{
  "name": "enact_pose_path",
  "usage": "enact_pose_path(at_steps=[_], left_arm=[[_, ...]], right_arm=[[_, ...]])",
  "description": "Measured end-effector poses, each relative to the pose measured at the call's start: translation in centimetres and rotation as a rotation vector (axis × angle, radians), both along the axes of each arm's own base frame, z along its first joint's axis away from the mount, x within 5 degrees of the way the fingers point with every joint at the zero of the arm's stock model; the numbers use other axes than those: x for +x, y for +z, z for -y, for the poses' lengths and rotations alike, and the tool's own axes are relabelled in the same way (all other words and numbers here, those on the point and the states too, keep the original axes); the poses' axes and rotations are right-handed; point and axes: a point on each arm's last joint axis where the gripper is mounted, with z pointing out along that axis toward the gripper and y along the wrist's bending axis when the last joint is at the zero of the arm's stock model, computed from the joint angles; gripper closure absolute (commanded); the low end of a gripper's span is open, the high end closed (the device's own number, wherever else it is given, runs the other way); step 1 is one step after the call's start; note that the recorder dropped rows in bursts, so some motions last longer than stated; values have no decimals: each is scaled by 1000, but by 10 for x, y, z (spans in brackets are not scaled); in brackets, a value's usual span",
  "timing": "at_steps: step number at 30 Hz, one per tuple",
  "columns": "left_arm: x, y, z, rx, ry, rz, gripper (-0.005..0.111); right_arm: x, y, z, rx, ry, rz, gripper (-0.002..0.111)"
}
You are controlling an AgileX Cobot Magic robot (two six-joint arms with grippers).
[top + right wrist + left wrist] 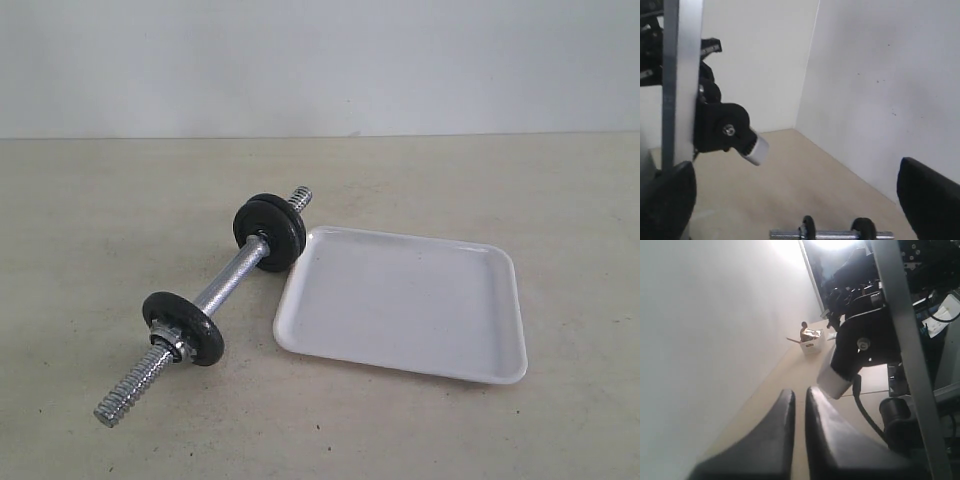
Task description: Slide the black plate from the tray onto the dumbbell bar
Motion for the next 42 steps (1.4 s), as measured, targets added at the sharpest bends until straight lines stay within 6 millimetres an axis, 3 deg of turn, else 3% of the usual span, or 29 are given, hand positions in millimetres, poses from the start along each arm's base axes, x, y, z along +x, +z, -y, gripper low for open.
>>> enact_pose_path(at_steps=[11, 29, 31, 32, 33, 35, 36, 38, 42], left_arm=[[11, -11, -5, 87, 135, -121, 102], [12, -13, -5, 90, 148, -141, 102], [12, -13, -5, 94, 147, -142, 102], [12, -13, -5, 97, 144, -143, 102], [12, -13, -5, 98, 142, -147, 102], [11, -14, -5, 100, 141, -150, 102], [11, -14, -5, 98, 141, -155, 102], [11, -14, -5, 98, 140, -157, 102], [11, -14, -5, 96, 140, -163, 102]], right_arm=[[-11, 5, -6, 96, 144, -56, 4], [-34, 15, -13, 258, 431, -168, 6], [-34, 15, -13, 259, 434, -170, 16], [-34, 15, -13, 260, 434, -173, 29], [-34, 15, -13, 261, 434, -174, 48], [-34, 15, -13, 261, 434, -174, 101], [-34, 15, -13, 262, 435, -177, 106], [-34, 15, -13, 257, 434, -178, 102], [-32, 16, -12, 233, 401, -79, 109]])
